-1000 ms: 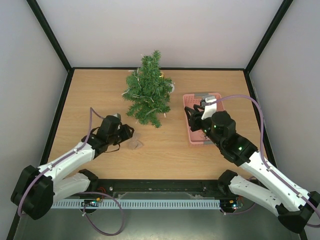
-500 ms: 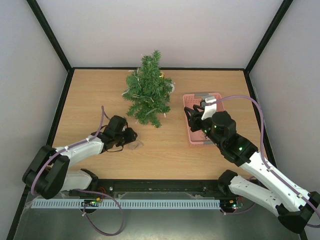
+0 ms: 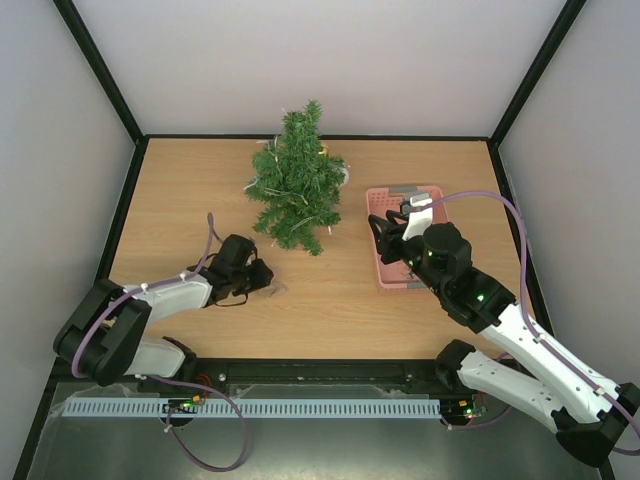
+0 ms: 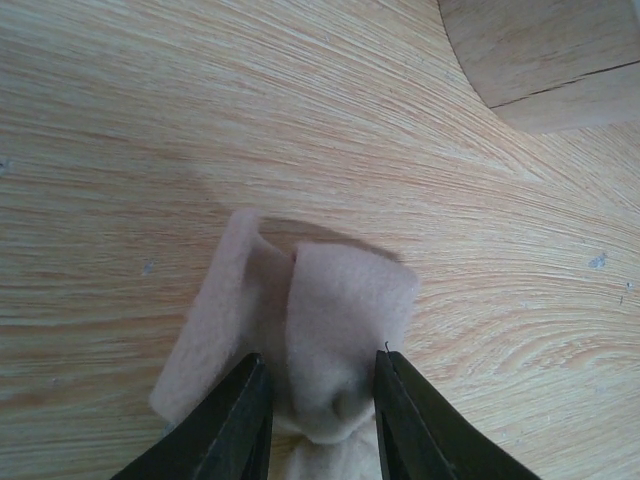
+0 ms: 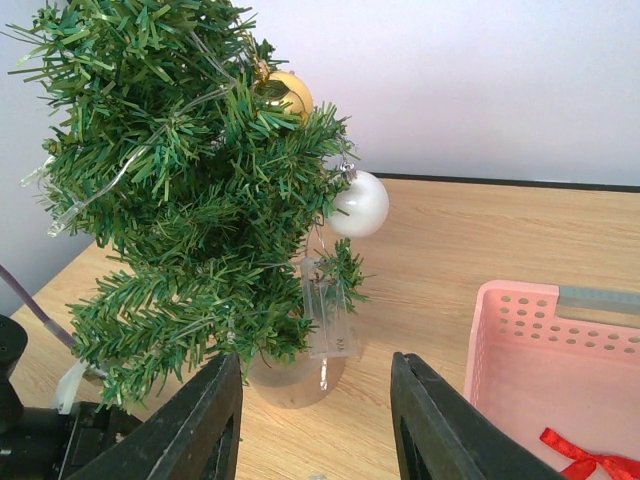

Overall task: Decorate the small christmas tree
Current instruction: Pick up the decoration item from the center of the board.

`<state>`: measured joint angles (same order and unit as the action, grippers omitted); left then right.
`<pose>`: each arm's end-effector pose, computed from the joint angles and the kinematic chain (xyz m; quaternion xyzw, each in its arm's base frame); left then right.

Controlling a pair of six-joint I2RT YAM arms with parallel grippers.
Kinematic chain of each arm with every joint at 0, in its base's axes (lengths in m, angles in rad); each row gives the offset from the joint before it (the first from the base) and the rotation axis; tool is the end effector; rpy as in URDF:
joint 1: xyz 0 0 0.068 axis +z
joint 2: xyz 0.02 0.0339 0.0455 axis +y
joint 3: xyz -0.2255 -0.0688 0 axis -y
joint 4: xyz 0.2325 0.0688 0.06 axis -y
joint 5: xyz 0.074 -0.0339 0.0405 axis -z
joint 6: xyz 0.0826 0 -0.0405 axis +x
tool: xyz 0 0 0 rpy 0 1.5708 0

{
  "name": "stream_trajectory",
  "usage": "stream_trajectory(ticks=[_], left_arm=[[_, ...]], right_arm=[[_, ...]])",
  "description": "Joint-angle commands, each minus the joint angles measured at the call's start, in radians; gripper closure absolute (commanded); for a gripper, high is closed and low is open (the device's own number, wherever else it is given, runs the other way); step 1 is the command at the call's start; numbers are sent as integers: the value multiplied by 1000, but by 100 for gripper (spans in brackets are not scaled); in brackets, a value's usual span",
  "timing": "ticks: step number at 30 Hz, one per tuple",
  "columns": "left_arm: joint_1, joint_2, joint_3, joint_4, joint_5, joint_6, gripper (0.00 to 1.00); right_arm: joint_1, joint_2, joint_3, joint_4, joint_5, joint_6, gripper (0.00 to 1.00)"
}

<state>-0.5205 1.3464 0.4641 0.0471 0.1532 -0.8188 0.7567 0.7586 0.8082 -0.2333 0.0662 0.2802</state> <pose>0.2265 -0.1444 0.0765 -0.1110 0.9241 -0.2785 0.2368 0.1778 0.1604 0.3115 -0.1608 0.7518 0.2945 0.5676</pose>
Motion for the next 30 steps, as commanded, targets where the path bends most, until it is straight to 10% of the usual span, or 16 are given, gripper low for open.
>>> stream_trajectory(ticks=[1,9,30], left_arm=[[5,27,-11,38,-10,18,73],[6,-40,-4,8,-1,44,98],[184,-727,200,-59,-47,-40,98]], right_arm=[[1,-12,-7,13,6,8,60],[1,-19,-4,2,15,7,60],[1,-28,36,-21,22,1,59]])
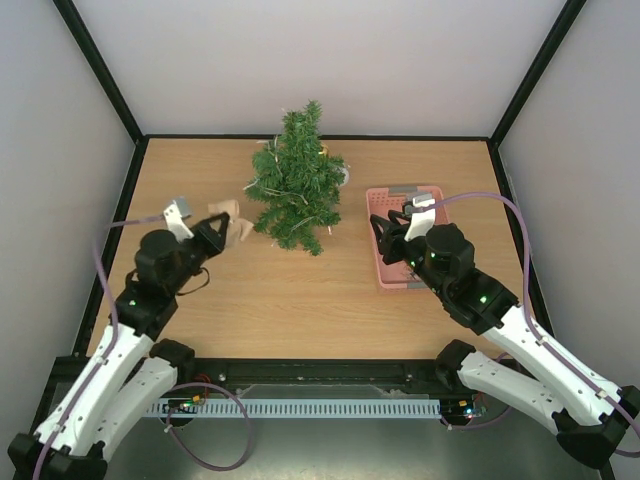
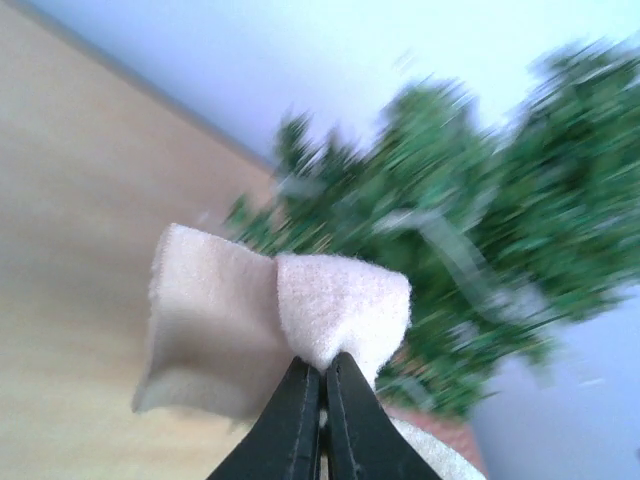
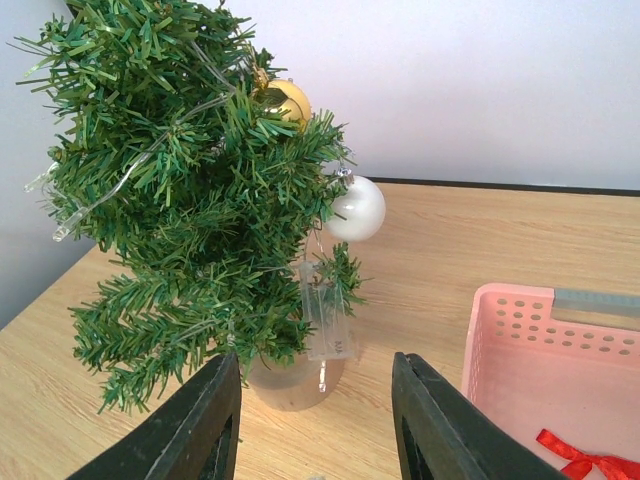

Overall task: Decorate the small christmas tree
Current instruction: Pick up the decoration item from the center of the board, then place the decoration item on the Christmas tree.

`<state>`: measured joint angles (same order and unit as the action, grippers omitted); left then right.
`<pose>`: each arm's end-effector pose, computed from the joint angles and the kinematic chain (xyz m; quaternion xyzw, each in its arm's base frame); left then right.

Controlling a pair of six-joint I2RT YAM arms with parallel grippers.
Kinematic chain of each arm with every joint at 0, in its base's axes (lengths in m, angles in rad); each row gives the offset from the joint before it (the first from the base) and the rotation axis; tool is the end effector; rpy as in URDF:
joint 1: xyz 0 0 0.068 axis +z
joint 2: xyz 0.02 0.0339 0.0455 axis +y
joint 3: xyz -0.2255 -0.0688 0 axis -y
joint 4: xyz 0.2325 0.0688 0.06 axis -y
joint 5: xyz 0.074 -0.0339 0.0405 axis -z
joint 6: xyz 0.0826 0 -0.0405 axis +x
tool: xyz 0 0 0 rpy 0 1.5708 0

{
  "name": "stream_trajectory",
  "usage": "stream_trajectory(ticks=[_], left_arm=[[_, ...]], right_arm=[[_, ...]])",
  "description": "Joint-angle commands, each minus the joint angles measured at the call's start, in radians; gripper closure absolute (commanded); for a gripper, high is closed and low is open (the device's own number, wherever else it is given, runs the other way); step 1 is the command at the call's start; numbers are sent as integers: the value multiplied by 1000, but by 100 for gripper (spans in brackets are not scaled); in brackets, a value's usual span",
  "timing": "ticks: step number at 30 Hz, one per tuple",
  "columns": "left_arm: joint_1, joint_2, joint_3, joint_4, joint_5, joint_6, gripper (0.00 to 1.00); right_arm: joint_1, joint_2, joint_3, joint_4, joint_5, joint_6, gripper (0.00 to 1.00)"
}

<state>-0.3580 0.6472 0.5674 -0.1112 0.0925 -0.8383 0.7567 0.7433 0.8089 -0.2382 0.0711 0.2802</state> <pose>0.2128 -0.0878 0.2611 -0.1547 0.7554 -0.3875 0.5053 0.1757 0.1578 0.3144 -0.1583 0.7487 0.2951 0.5721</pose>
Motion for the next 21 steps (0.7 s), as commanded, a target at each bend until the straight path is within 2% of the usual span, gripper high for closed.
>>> stream_trajectory(ticks=[1,8,16,21], left_arm=[[22,-5,118,140,36,-18,98],[26,219,258,422,187,-7,98],[25,401,263,686,188,-59,98],[22,480,266,756,194,-85,98]], right_arm=[[1,-14,38,-16,15,2,59],[1,-21,44,-25,11,8,59],[1,-35,37,-23,29,0,59],[0,-28,32,-11,26,-9,59]])
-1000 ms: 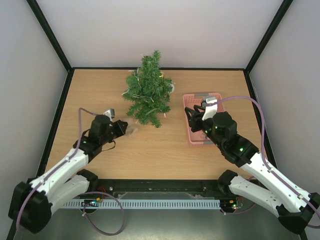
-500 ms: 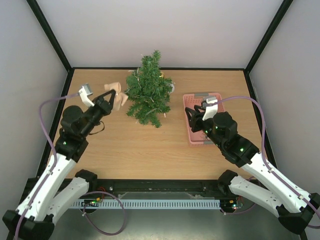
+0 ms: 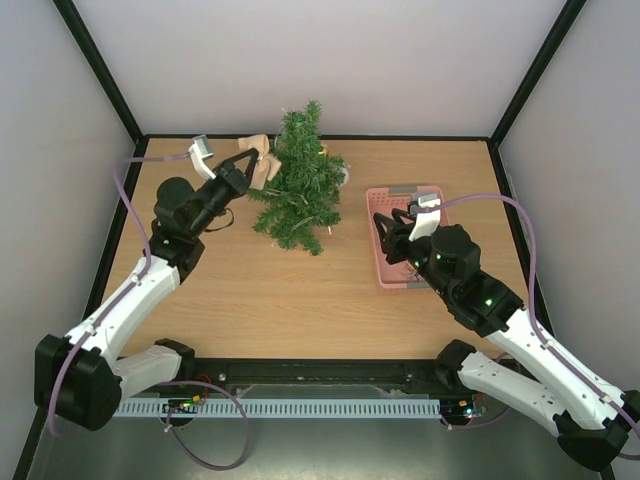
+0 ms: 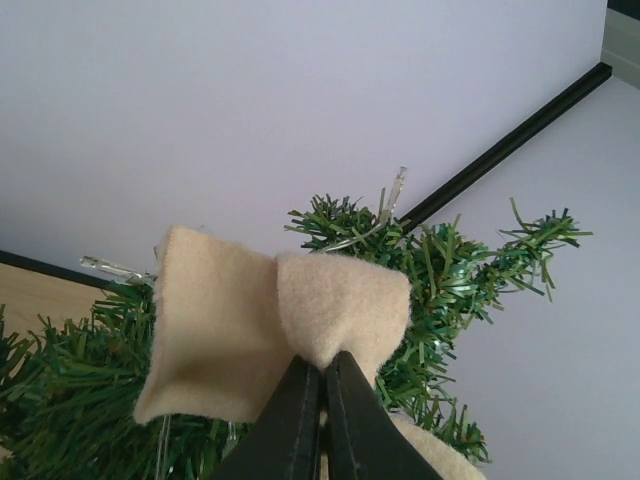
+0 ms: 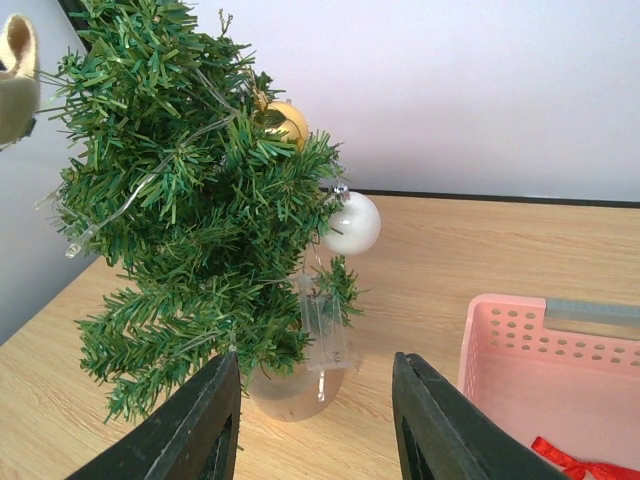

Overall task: Decorate the small christmas tree
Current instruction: Place the decoration item on the Christmas tree.

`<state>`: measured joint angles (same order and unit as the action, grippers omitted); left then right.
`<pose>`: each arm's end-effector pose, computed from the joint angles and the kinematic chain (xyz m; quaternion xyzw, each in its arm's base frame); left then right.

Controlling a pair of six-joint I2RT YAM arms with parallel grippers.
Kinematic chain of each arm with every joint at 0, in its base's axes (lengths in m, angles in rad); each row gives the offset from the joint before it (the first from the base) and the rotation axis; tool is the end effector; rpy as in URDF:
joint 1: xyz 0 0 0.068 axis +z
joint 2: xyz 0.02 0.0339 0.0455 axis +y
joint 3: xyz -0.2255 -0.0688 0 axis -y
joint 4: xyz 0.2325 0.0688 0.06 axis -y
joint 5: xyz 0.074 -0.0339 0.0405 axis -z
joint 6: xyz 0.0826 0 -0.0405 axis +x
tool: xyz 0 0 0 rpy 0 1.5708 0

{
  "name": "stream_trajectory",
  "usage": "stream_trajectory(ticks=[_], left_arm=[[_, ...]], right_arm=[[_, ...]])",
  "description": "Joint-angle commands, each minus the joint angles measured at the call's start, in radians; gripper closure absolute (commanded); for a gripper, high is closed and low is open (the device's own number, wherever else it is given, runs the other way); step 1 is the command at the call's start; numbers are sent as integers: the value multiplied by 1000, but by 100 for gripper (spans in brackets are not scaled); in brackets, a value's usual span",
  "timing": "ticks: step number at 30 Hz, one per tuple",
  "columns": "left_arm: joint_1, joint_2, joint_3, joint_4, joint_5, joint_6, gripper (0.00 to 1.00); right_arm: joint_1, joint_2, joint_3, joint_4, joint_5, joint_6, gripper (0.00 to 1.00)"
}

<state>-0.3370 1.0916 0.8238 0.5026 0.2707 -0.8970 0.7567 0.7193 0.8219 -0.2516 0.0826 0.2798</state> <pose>0.2810 -0.1219 0.3457 -0.0678 0.6191 -0.5182 0.5861 0.1720 0.1530 0.3224 -0.1527 0.7421 0.2958 0.5818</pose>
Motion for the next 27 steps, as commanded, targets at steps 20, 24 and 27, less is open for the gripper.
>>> stream_trajectory(ticks=[20,24,27], left_arm=[[-72,176,3,220,-42,4,98],[-76,184,6,193,-46,23,93],[-76,172,7,173,-55,31,90]], right_arm=[[1,17,23,11,20,-17,59],[1,5,13,12,25,-20,59],[1,6,19,8,27,-25,59]])
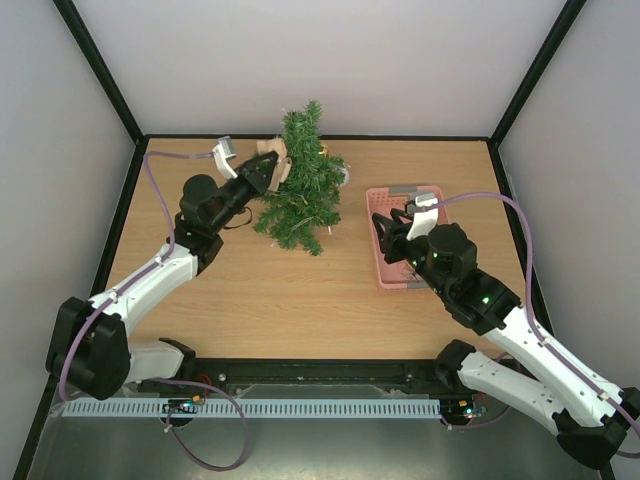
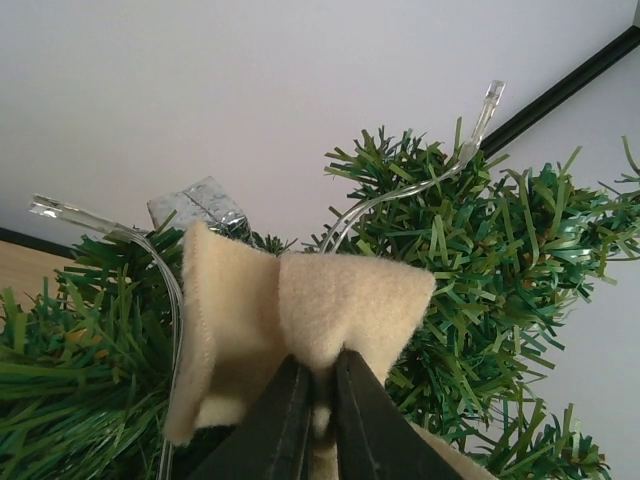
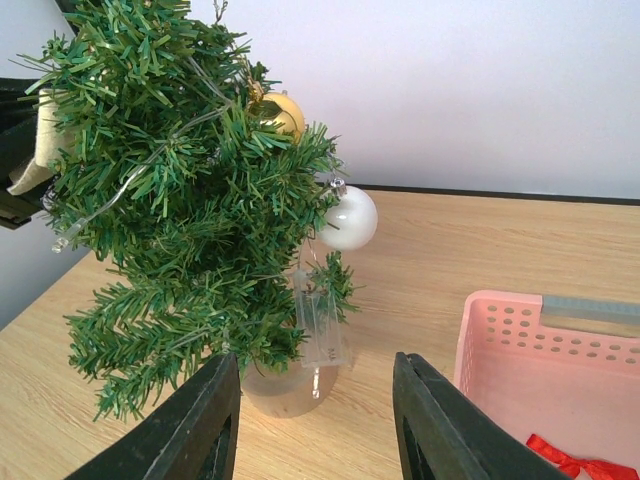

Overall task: Decorate the small christmas tree
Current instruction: Place the decoration item on the Christmas tree.

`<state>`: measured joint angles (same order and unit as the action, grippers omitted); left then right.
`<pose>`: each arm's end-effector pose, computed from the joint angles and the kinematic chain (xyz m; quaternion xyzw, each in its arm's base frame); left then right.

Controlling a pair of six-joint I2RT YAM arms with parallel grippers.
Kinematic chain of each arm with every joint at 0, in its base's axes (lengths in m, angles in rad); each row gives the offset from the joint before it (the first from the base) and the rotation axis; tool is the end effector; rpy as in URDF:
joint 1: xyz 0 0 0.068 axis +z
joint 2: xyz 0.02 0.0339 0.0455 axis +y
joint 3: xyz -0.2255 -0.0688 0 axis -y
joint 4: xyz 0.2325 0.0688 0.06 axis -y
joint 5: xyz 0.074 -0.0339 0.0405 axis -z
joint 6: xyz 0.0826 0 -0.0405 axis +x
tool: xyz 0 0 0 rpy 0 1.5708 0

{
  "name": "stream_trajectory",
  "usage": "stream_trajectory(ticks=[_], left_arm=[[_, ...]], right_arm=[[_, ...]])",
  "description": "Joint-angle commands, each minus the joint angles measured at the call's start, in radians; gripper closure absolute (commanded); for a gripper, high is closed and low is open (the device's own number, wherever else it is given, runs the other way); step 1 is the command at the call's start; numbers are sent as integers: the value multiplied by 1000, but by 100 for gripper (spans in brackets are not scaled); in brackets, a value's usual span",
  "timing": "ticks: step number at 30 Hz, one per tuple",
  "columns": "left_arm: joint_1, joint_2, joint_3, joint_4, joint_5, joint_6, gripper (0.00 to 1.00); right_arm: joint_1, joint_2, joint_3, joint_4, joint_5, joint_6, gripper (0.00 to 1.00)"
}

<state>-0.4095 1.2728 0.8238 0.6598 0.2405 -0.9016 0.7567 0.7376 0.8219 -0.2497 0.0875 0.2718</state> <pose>0.3041 -0.1535 0.3145 -0.0616 0.6282 -0.5304 0.5660 0.1750 0.1553 0.3188 -0.1556 0.7469 0.2885 0.5786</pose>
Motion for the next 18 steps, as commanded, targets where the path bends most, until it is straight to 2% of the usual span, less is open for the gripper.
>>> stream_trajectory(ticks=[1,6,18], left_arm=[[-4,-17,8,6,-27,43,89],[-9,-69,6,-81,-70,79,81],[-9,-105,-1,-148,-105,114,69]], right_arm=[[1,-13,21,6,21,-17,59],[1,-19,18,6,14,-11,59],[1,-28,24,-2,9,-5,59]])
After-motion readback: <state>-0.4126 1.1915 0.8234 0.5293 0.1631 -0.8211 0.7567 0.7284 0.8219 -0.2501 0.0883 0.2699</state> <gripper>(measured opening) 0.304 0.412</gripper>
